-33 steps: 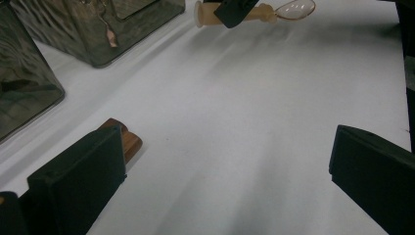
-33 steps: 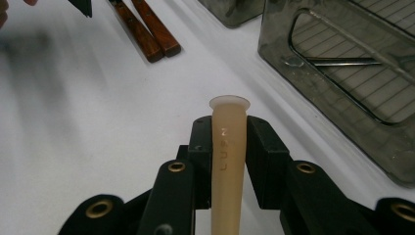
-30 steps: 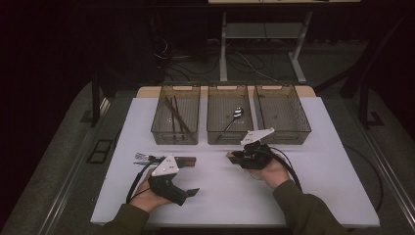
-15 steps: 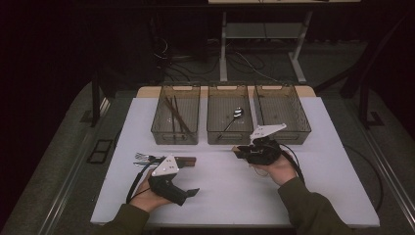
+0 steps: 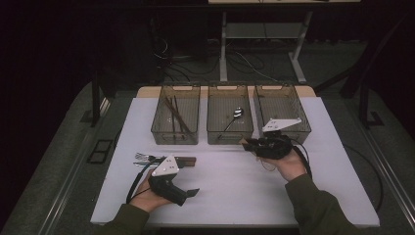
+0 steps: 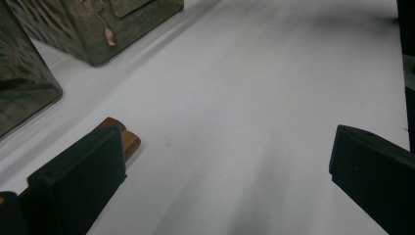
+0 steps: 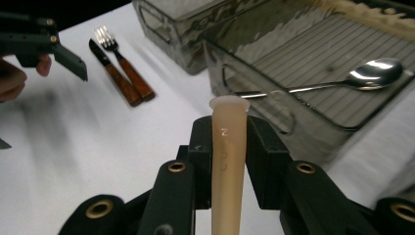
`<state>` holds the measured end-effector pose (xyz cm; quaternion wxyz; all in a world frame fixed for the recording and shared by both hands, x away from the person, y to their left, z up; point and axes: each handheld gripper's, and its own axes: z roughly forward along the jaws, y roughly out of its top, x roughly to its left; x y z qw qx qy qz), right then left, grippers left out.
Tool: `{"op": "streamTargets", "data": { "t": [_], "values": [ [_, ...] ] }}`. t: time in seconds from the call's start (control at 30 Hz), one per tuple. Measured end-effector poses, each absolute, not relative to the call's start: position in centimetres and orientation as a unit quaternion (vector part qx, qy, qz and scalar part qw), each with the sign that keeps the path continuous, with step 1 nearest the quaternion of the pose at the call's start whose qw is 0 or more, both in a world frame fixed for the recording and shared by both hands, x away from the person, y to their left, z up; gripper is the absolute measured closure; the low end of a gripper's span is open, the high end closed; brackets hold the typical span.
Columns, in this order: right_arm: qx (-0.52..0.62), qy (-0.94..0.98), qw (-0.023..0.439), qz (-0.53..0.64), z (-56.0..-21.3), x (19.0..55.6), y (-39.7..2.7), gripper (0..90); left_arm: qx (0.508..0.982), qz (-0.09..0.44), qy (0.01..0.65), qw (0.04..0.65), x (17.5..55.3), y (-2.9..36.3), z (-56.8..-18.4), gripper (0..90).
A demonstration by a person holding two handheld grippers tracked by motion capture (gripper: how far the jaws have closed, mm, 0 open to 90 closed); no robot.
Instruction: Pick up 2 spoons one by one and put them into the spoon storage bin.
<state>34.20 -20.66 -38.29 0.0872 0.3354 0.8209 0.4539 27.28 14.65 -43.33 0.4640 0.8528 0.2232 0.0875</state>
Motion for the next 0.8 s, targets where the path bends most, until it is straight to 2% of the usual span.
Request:
{"op": "streamTargets", "data": {
  "t": [0.8],
  "values": [
    [0.389, 0.776, 0.127, 0.48, -35.9, 35.7, -27.0, 73.4, 0.851, 0.086, 0.229, 0.464, 27.3, 14.6, -43.5, 0.0]
  ]
}}
